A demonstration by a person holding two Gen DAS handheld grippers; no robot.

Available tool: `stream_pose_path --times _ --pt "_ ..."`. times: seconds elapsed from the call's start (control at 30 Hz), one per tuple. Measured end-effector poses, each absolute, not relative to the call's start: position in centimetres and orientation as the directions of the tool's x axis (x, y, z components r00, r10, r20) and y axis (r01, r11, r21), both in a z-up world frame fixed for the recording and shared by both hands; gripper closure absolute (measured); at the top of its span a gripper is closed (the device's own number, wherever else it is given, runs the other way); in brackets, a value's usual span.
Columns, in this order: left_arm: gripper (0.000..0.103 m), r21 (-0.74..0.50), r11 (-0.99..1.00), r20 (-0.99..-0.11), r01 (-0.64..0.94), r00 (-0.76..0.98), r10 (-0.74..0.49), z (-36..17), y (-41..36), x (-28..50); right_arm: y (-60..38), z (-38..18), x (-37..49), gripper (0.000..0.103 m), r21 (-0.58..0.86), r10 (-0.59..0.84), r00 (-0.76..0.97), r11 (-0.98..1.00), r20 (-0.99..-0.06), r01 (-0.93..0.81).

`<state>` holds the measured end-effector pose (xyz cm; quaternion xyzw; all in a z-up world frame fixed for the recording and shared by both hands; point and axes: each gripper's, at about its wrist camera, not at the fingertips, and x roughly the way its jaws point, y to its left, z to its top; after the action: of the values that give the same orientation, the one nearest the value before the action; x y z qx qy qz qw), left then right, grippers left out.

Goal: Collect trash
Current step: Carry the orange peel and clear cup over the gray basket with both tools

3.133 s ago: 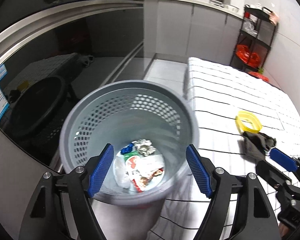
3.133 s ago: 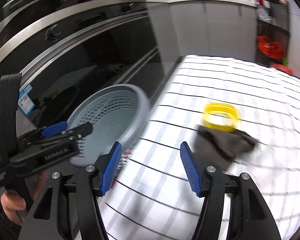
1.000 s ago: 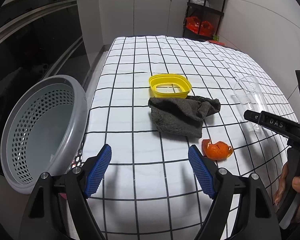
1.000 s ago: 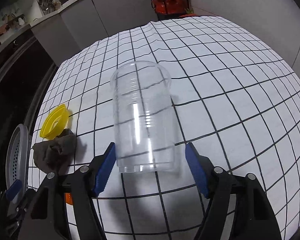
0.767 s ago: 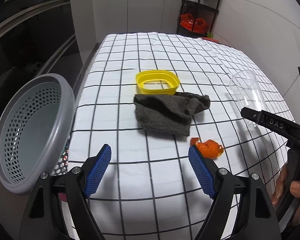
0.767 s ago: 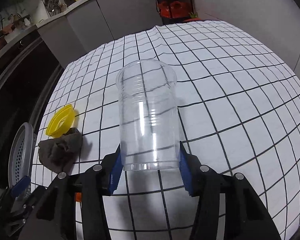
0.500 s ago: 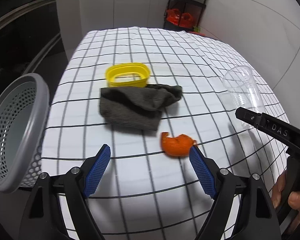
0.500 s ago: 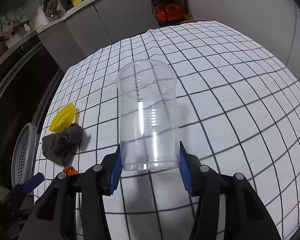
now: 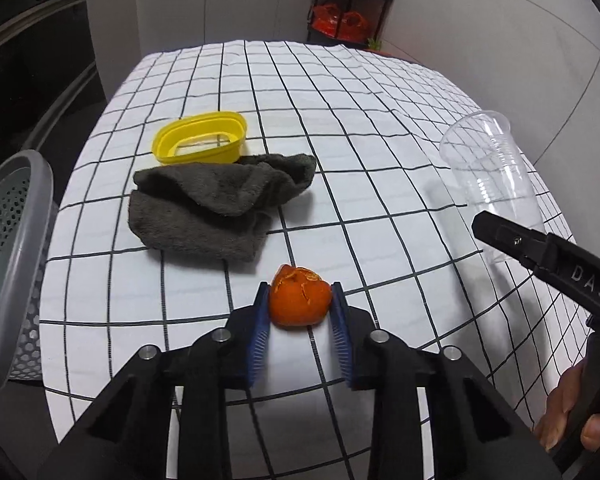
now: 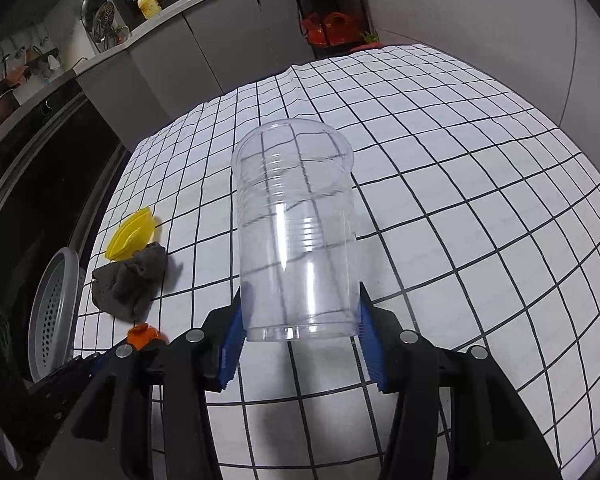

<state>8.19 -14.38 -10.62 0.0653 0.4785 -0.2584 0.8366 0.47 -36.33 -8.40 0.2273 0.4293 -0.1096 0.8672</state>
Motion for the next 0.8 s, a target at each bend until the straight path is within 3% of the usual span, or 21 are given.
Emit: stream_pose_path --times 0.07,0.43,0.8 --pt "0.083 -0.146 0.857 -0.831 0.495 0.408 -0.378 -10.3 -13.9 8.1 -36.0 -8.3 0.4 0.054 0.304 0.012 0.610 0.875 -0.792 0.377" --pt "0.084 -0.124 0.904 -0.778 0.409 0.526 -0.344 -6.5 -7.3 8.2 -31.0 -5.9 1.1 0.054 0.319 0.089 0.646 0.915 -0.758 0.248" --pt "0.084 -0.063 0.983 -0.742 0.171 0.651 -0.161 -3.9 3.7 11.3 -20.1 -3.2 6.5 0.054 0.343 0.313 0.642 0.936 -0.700 -0.082"
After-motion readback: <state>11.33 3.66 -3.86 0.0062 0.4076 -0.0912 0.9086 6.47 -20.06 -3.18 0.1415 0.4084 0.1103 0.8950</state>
